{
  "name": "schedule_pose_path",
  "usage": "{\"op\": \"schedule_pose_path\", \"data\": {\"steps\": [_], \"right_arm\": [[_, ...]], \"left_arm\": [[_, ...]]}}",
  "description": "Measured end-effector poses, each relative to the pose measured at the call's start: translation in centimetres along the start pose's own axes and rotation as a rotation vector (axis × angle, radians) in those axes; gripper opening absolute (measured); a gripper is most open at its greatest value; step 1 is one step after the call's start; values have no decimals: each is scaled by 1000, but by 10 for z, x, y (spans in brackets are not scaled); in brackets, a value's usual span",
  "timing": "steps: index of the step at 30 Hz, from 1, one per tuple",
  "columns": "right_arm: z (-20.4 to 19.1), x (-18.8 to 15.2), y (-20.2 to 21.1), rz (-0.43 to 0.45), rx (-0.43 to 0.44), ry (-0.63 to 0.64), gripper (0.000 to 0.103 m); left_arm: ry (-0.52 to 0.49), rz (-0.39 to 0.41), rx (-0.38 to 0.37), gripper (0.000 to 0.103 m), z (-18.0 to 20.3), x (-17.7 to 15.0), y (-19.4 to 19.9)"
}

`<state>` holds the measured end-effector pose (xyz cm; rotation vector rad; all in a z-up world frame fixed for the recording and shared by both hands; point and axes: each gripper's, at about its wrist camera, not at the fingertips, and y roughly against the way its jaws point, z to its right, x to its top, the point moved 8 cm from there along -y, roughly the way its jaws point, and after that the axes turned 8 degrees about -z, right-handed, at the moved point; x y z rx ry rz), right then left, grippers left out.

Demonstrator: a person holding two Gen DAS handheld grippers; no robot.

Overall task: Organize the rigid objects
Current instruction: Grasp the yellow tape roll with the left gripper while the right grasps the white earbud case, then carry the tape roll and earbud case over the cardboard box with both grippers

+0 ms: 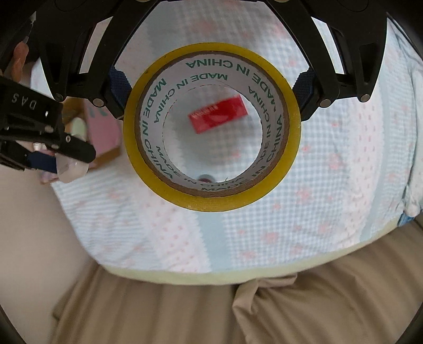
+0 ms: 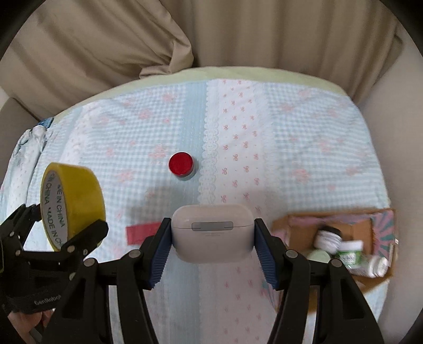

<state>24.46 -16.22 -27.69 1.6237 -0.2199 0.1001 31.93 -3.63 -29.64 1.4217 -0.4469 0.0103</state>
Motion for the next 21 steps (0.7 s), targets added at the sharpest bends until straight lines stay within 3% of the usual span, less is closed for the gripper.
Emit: {"op": "schedule_pose_path", "data": {"steps": [10, 21], "right_arm": [[28, -56, 94, 54, -11, -15, 56], [108, -97, 126, 69, 36, -50, 56]], "left_arm": [[-62, 51, -72, 96, 68, -30, 69], [-45, 47, -77, 96, 168, -55, 85]]}}
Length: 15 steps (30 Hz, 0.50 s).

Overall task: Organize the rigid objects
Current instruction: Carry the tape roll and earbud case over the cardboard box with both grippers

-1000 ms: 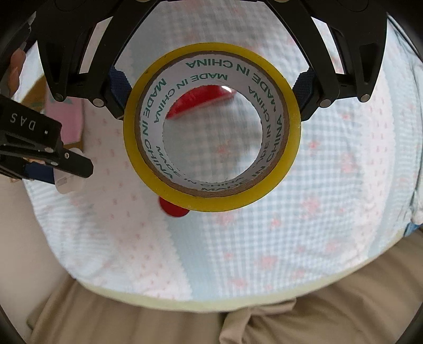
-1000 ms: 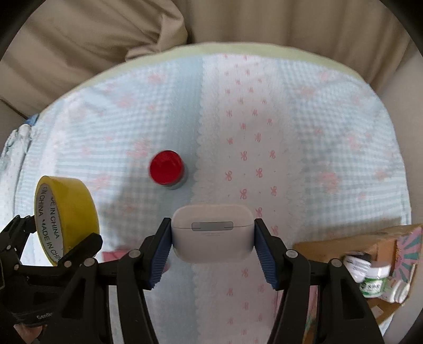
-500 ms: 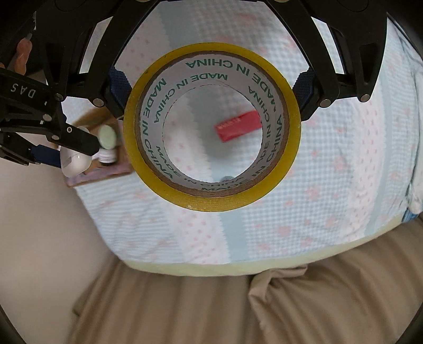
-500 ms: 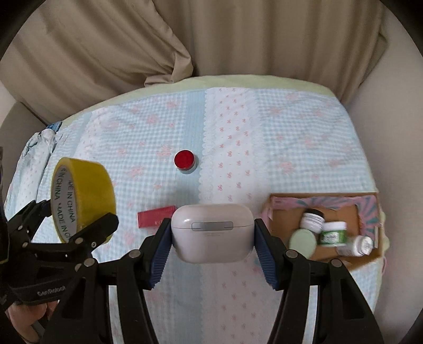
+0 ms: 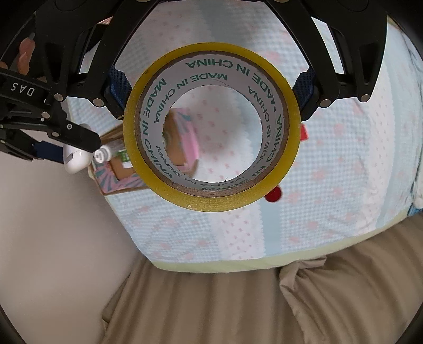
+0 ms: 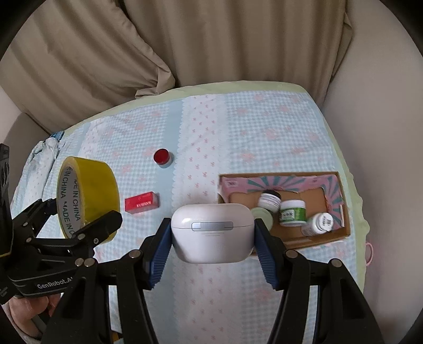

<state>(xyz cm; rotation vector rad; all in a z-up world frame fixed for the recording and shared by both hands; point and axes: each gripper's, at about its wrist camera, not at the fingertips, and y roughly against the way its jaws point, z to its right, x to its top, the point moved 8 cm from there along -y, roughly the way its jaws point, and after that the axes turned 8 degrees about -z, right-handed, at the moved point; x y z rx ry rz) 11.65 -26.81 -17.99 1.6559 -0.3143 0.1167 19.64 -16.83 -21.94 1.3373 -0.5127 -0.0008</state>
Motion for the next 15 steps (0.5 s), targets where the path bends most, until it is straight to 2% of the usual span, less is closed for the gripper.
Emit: {"op": "schedule_pose_path", "data": {"steps": [8, 15], "right_arm": [[99, 0, 6, -13, 2, -6, 56], [177, 7, -19, -55, 15, -58, 56]], "left_arm": [[14, -53, -11, 96, 86, 4, -43], [-5, -116, -14, 96, 139, 7, -91]]}}
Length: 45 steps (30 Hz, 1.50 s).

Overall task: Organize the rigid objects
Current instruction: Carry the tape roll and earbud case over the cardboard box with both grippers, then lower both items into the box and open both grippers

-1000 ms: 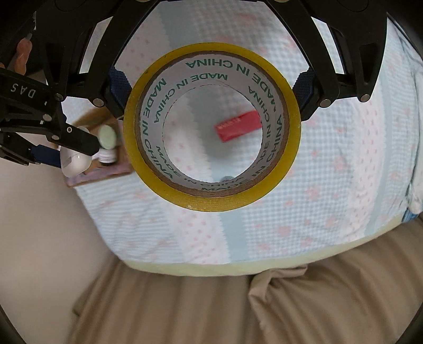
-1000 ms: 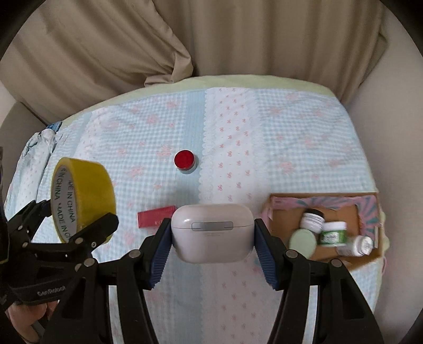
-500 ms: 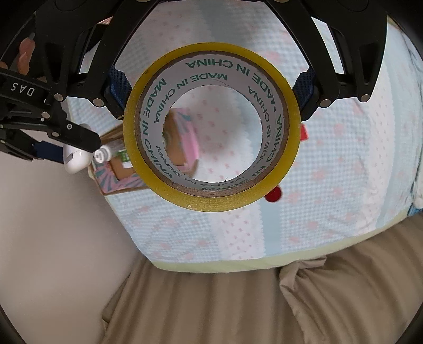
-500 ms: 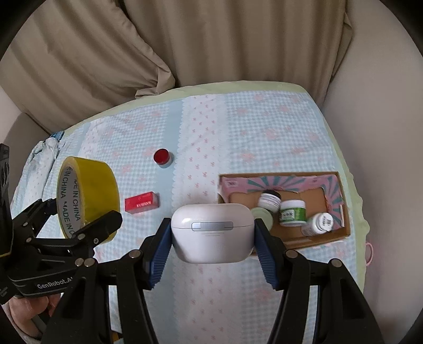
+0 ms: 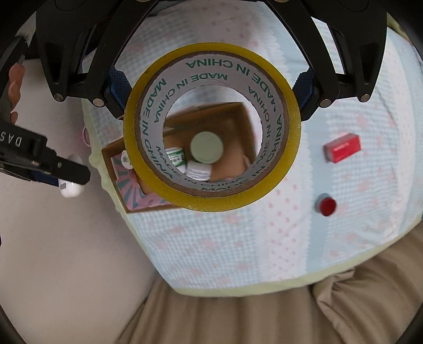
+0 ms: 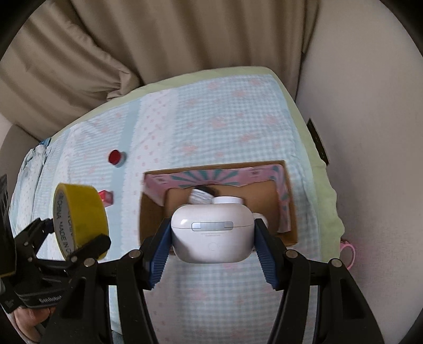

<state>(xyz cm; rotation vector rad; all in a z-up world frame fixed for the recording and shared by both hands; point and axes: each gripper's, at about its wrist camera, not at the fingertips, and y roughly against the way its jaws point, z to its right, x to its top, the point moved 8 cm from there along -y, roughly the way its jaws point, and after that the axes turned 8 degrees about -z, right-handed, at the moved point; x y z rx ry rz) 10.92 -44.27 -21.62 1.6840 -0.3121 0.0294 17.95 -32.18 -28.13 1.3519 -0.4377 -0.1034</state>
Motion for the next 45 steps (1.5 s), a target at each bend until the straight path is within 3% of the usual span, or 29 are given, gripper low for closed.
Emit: {"op": "schedule_pose_path", "data": {"steps": [9, 18, 23, 27, 34, 35, 36, 39, 45], "right_arm": [[62, 21, -54, -87, 55, -72, 56], [88, 49, -129, -155, 97, -79, 56], [84, 53, -157, -182, 115, -48, 56], [85, 51, -175, -210, 79, -31, 56], [86, 49, -188, -217, 91, -27, 56], [86, 50, -188, -210, 91, -32, 56], [86, 50, -187, -204, 93, -37, 58], [83, 53, -179, -169, 149, -54, 103], [84, 51, -156, -98, 131, -53, 103]], "left_arm": [[-13, -138, 35, 96, 33, 15, -87], [-78, -294, 111, 96, 34, 16, -175], [-168, -333, 159, 96, 39, 6, -194], [-173, -353, 144, 96, 41, 10, -204], [-243, -350, 155, 96, 49, 10, -211], [-241, -356, 147, 100, 49, 9, -211], [-233, -356, 134, 103, 49, 9, -208], [-199, -330, 129, 103, 40, 12, -194], [-135, -292, 115, 103, 18, 8, -164]]}}
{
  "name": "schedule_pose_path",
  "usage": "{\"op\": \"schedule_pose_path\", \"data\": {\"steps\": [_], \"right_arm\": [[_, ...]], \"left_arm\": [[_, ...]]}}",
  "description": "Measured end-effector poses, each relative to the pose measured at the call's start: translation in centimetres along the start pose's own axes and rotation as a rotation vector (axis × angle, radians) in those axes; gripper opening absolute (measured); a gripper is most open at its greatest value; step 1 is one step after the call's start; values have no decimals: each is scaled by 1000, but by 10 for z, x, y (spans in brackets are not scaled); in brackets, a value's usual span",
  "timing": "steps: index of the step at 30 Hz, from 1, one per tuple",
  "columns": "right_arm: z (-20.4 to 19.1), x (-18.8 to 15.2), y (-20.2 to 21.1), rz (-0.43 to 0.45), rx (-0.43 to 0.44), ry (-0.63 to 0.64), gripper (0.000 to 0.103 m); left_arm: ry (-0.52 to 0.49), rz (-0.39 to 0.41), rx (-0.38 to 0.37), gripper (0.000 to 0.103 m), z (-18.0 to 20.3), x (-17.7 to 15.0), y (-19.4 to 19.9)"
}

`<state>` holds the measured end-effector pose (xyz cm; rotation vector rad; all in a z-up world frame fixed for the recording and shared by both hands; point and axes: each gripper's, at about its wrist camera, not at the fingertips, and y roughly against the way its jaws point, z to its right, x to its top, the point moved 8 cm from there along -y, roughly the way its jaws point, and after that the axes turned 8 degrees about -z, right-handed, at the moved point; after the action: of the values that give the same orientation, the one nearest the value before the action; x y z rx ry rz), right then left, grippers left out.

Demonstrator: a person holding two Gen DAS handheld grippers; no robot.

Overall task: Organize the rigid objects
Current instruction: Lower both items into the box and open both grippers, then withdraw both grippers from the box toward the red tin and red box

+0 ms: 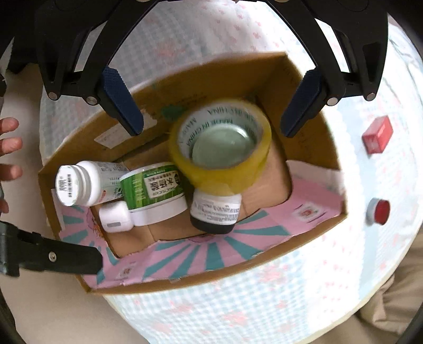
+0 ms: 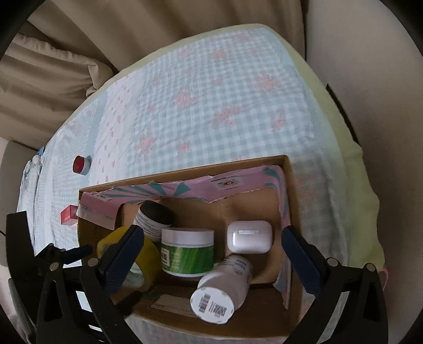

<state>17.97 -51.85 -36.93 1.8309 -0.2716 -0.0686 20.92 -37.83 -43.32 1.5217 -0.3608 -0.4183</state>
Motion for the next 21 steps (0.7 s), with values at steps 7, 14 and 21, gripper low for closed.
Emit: {"op": "schedule_pose_path", "data": {"steps": [7, 14, 21], "right_arm": [[-1, -10, 19, 33, 8, -38, 103], [-10, -21, 44, 79, -16, -34, 103], [-35, -33, 80, 133, -48, 0, 103]], "left_arm": [[17, 18, -1, 103, -16, -18, 20], [64, 69, -22, 103, -17, -35, 46], [133, 152, -27, 103, -41, -70, 88]]}}
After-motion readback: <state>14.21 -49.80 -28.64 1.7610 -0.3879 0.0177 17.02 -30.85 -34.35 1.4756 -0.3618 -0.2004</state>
